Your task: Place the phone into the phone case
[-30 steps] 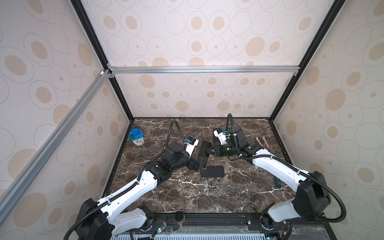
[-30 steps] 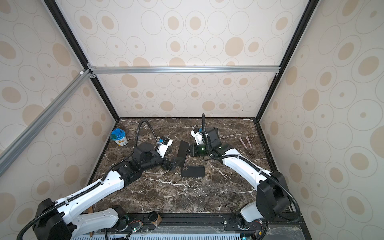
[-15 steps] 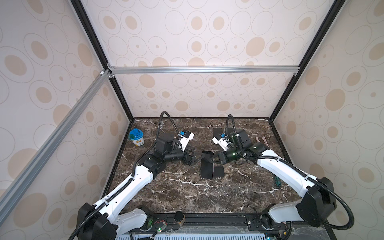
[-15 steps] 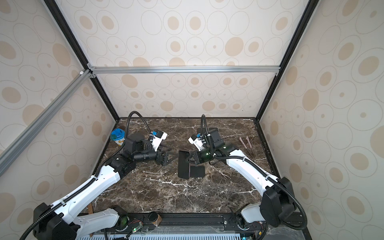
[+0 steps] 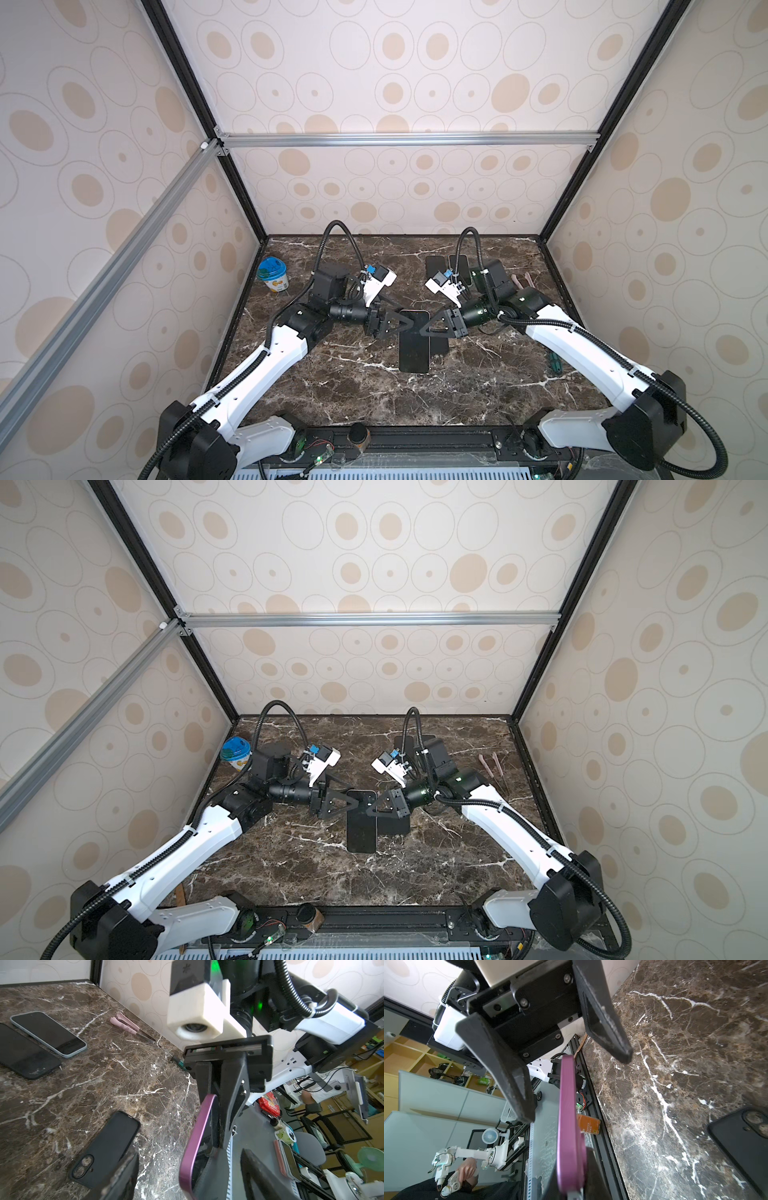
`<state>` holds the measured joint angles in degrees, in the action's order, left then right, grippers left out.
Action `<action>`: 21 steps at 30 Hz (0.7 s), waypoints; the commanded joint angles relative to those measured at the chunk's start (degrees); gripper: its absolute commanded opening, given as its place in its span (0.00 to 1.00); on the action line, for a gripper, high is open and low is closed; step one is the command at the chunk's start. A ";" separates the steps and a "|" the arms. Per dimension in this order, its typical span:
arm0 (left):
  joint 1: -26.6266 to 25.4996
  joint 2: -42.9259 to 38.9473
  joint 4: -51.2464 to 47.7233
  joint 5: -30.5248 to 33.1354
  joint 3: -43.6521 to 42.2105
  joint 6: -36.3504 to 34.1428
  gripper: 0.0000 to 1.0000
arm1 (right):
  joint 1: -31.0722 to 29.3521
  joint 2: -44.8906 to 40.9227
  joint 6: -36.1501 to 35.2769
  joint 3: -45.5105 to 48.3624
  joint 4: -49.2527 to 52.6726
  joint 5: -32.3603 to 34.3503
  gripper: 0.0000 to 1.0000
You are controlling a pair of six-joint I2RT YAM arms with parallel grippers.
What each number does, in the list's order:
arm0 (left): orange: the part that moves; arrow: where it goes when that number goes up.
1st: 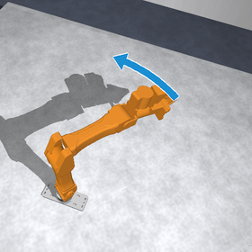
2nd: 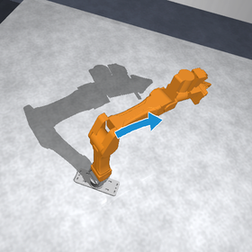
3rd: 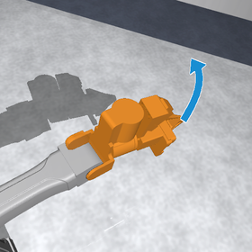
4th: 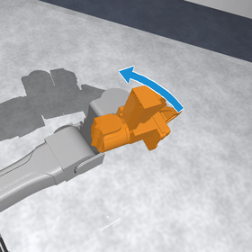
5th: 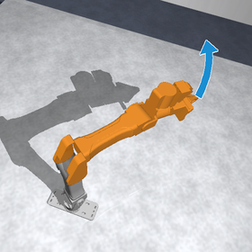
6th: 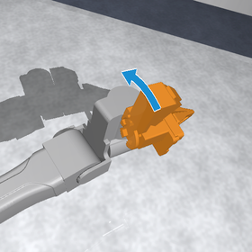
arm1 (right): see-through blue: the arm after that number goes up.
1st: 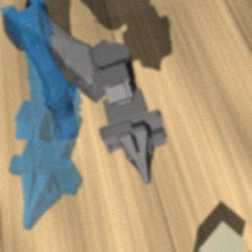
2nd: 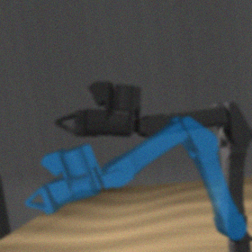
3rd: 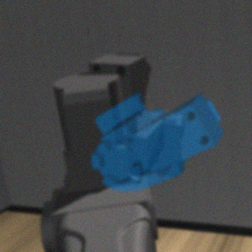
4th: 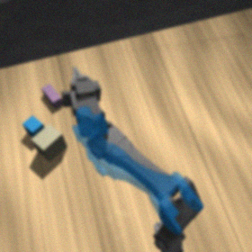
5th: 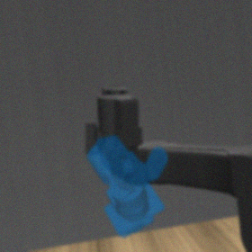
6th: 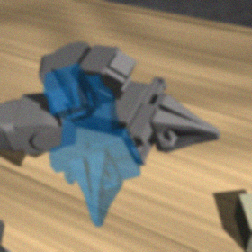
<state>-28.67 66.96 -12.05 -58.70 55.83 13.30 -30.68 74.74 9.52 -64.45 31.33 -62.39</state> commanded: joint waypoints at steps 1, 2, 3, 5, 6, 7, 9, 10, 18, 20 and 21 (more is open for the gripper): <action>0.37 -0.82 -0.04 -4.24 1.62 -1.89 0.73 | 0.23 0.09 -2.31 -1.28 0.12 -4.84 0.00; 0.39 -0.83 -0.38 -4.54 1.85 -2.34 0.70 | 0.21 0.30 -2.76 -1.51 0.40 -4.93 0.00; 0.43 -0.78 -0.80 -4.94 1.97 -2.80 0.68 | 0.26 0.59 -3.14 -1.69 0.71 -4.97 0.00; 0.45 -0.44 -1.71 -6.00 2.39 -3.50 0.62 | 0.23 1.34 -4.14 -2.37 2.00 -4.57 0.00; 0.40 -0.21 -2.02 -6.44 2.52 -3.80 0.59 | 0.21 1.66 -4.65 -2.64 2.59 -4.33 0.00; 0.40 -0.08 -2.33 -6.77 2.69 -4.11 0.55 | 0.24 1.85 -5.06 -3.00 3.14 -4.08 0.00; 0.38 0.25 -2.59 -7.04 2.70 -4.36 0.49 | 0.25 2.15 -5.35 -3.27 3.36 -3.65 0.00; 0.48 0.41 -2.46 -7.10 2.70 -4.29 0.46 | 0.25 2.16 -5.37 -3.40 3.34 -3.28 0.00; 0.50 1.07 -0.54 -7.09 1.97 -3.22 0.08 | 0.24 2.33 -6.04 -3.85 3.78 -1.40 0.00; 0.45 0.90 1.24 -7.21 1.45 -1.83 0.05 | 0.26 2.51 -6.39 -3.93 4.46 -0.84 0.00; 0.53 0.81 2.26 -7.29 1.23 -0.98 0.03 | 0.21 2.52 -6.38 -3.91 4.52 -0.64 0.00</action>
<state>-28.03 68.05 -13.34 -65.54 56.29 12.49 -30.68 77.06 2.22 -66.37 34.79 -62.98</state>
